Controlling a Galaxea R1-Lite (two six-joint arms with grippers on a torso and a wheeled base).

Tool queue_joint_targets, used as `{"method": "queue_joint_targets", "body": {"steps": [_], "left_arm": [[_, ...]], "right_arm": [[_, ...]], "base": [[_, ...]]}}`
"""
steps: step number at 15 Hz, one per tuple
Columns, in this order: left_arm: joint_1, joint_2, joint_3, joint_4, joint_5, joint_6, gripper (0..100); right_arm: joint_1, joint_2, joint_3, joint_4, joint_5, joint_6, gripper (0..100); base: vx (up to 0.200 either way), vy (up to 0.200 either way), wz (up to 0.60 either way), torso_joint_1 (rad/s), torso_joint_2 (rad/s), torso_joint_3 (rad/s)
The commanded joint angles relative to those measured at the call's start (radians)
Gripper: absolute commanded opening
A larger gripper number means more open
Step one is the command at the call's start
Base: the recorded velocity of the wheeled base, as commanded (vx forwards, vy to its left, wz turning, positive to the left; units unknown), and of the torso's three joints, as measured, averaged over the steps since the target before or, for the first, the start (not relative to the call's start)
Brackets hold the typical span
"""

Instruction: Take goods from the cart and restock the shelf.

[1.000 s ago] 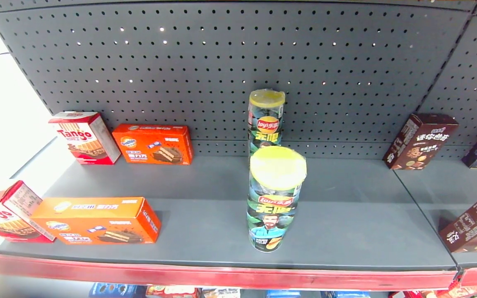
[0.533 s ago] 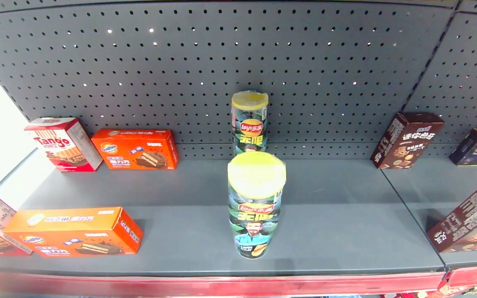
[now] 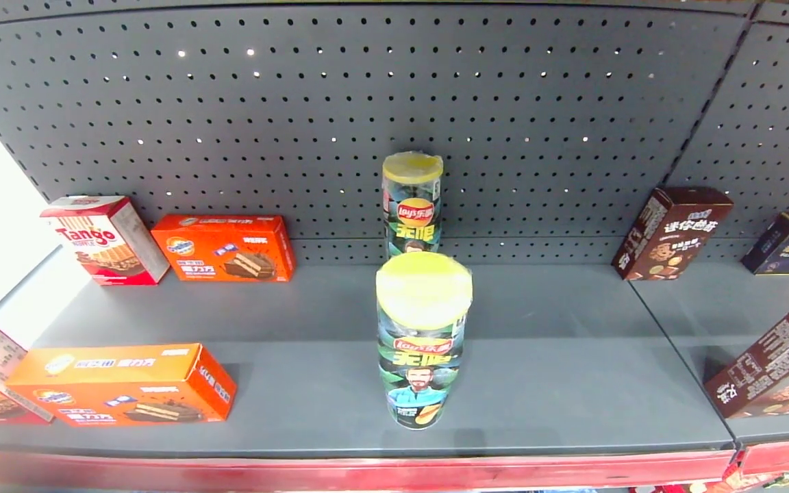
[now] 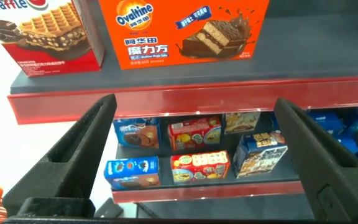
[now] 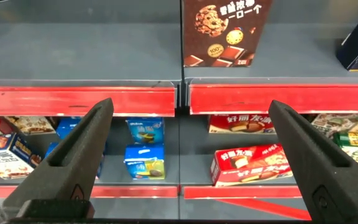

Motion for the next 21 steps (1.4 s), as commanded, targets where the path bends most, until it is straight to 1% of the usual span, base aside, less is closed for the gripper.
{"method": "queue_joint_targets", "body": {"steps": [1, 8, 10, 17, 19, 21], "left_arm": [[0.000, 0.001, 0.000, 0.000, 0.000, 0.000, 100], [0.000, 0.001, 0.000, 0.000, 0.000, 0.000, 100], [0.000, 0.001, 0.000, 0.000, -0.001, 0.001, 100], [0.000, 0.001, 0.000, 0.000, -0.003, 0.001, 100], [0.000, 0.001, 0.000, 0.000, -0.001, 0.000, 100], [0.000, 0.001, 0.000, 0.000, -0.001, 0.000, 100]], "right_arm": [[0.000, -0.001, 0.000, 0.000, 0.001, 0.000, 100], [0.000, 0.001, 0.001, 0.000, 0.001, 0.000, 100], [0.000, -0.001, 0.000, 0.000, 0.001, 0.000, 100], [0.000, -0.001, 0.000, 0.000, 0.001, 0.002, 100], [0.000, -0.001, 0.000, 0.000, 0.001, 0.002, 100], [0.000, -0.001, 0.001, 0.000, 0.001, 0.002, 100]], "base": [[0.000, 0.000, 0.00, 0.000, 0.00, 0.000], [0.000, 0.000, 0.00, 0.000, 0.00, 0.000], [-0.200, 0.000, 0.00, 0.005, 0.00, 0.002], [0.000, 0.000, 0.00, 0.000, 0.00, 0.000], [-0.200, 0.000, 0.00, 0.000, 0.00, 0.005], [0.000, 0.000, 0.00, 0.000, 0.00, 0.000]]}}
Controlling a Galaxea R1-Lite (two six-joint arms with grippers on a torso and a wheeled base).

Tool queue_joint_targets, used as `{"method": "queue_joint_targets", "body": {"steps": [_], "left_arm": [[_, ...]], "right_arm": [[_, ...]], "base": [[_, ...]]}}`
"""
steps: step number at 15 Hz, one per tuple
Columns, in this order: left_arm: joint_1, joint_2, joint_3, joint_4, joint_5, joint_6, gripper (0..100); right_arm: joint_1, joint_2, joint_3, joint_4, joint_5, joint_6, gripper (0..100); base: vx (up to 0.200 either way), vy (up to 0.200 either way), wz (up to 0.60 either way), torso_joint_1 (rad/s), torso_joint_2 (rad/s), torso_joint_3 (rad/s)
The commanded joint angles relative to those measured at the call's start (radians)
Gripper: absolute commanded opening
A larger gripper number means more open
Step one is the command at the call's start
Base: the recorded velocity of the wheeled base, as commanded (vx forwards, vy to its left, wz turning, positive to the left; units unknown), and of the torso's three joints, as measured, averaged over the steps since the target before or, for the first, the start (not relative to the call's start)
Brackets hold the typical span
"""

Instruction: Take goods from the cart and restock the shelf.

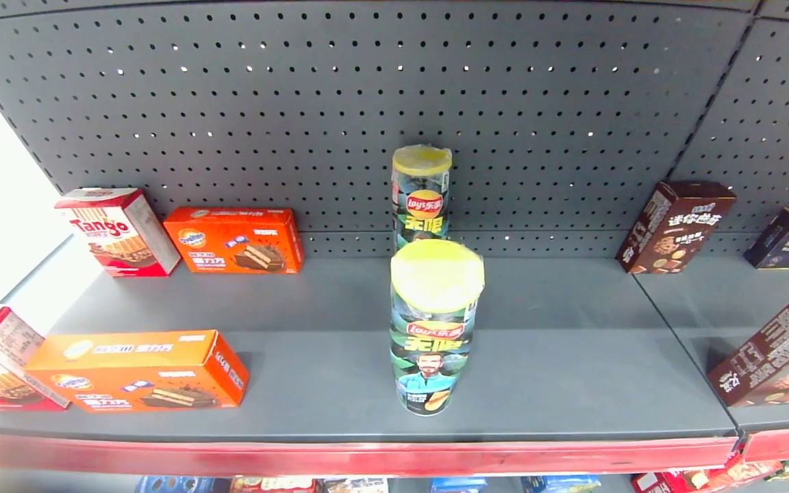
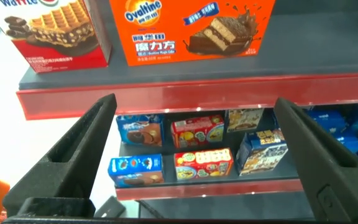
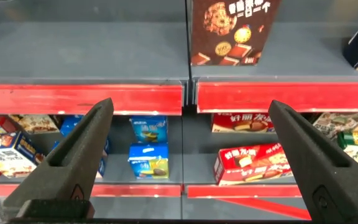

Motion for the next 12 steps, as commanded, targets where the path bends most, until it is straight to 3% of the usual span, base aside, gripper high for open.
{"method": "queue_joint_targets", "body": {"steps": [1, 12], "left_arm": [[0.000, 0.001, 0.000, 0.000, 0.000, -0.001, 100], [0.000, 0.000, 0.000, 0.000, 0.002, -0.001, 100]], "right_arm": [[0.000, 0.000, -0.001, 0.000, 0.000, 0.000, 100], [0.000, 0.001, -0.001, 0.000, 0.000, -0.002, 100]], "base": [[0.000, 0.000, 0.00, 0.000, 0.00, 0.000], [0.000, 0.000, 0.00, 0.000, 0.00, 0.000]]}}
